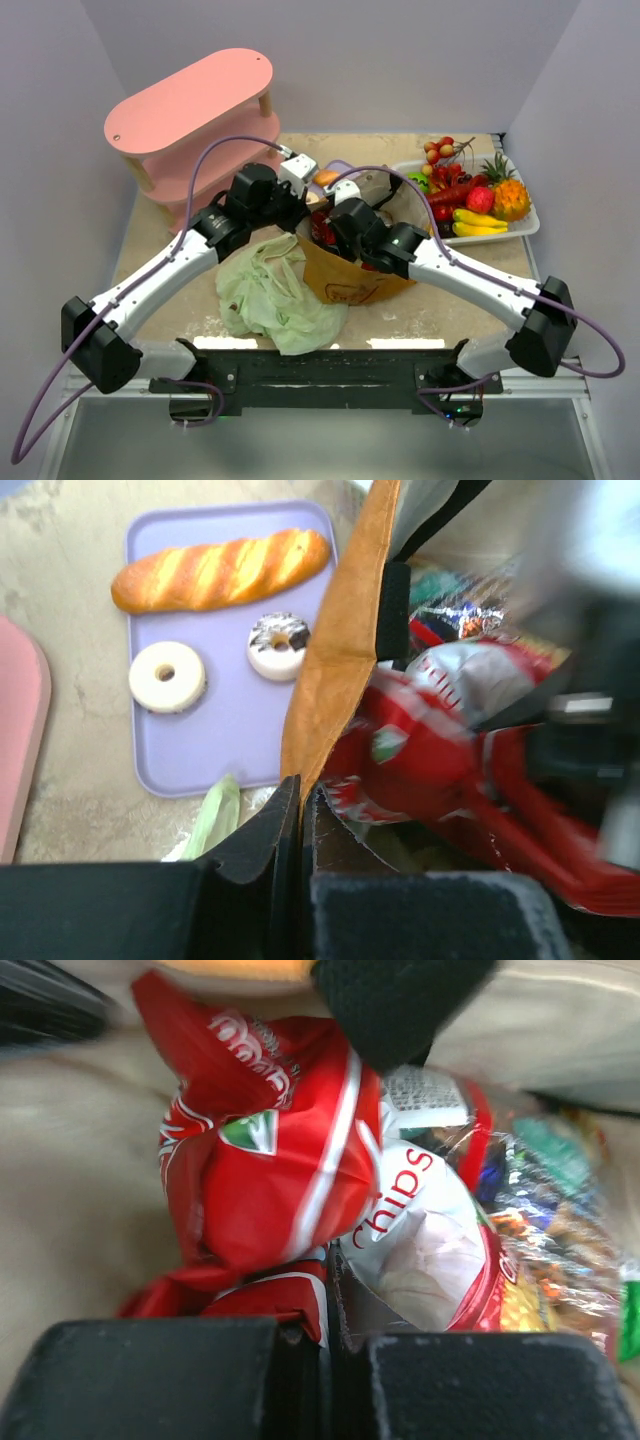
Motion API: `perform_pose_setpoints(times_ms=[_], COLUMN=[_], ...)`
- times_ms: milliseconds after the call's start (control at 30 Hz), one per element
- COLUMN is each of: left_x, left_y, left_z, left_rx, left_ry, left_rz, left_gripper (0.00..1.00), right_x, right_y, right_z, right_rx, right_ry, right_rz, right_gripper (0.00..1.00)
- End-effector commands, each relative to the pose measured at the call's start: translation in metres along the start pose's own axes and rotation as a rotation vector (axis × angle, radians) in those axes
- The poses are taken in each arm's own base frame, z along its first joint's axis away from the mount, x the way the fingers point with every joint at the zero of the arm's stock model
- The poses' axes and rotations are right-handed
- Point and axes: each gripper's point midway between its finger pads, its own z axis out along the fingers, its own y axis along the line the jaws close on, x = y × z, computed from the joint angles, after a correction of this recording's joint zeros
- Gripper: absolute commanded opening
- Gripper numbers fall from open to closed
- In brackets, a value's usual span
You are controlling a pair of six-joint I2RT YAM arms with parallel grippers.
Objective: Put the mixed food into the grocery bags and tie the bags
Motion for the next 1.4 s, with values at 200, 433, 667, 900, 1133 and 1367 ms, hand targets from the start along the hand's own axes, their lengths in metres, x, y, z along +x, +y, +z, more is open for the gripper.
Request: perform_pose_setpoints(times_ms=[200, 433, 667, 900, 1133, 1367], left_x=[-0.091, -0.087, -0.077, -0.074, -0.074, -0.076], left_y=[0.020, 0.023, 0.021, 0.023, 0.027, 0.032], left_z=[-0.078, -0.074, -0.060, -0.057, -0.057, -0.061], left_rx=[-0.014, 0.011, 0.037, 0.029, 0.009, -0.025], left_ry=[-0.394, -0.383, -0.339, -0.333, -0.336, -0.348], left_rz=[-0.067, -0.083, -0.092, -0.094, -0.092, -0.089], left_gripper=[0.00, 0.00, 0.00, 0.00, 0.00, 0.00], right_x=[0.105, 0.091, -0.029, -0.073, -0.072, -0.059], right_y=[-0.057, -0.051, -0.022, -0.081, -0.150, -0.144], right_z=[-0.009, -0.011, -0.100, -0.140, -0.134, -0.100], right_rx=[0.186, 0.137, -0.153, 0.051, 0.304, 0.257], right_ry=[0.394, 0.375, 0.000, -0.144, -0.141, -0.090], right_rz=[-0.131, -0.094, 0.057, 0.104, 0.157, 0.158], right_gripper=[0.00, 0.16, 0.82, 0.99, 0.99, 0.73])
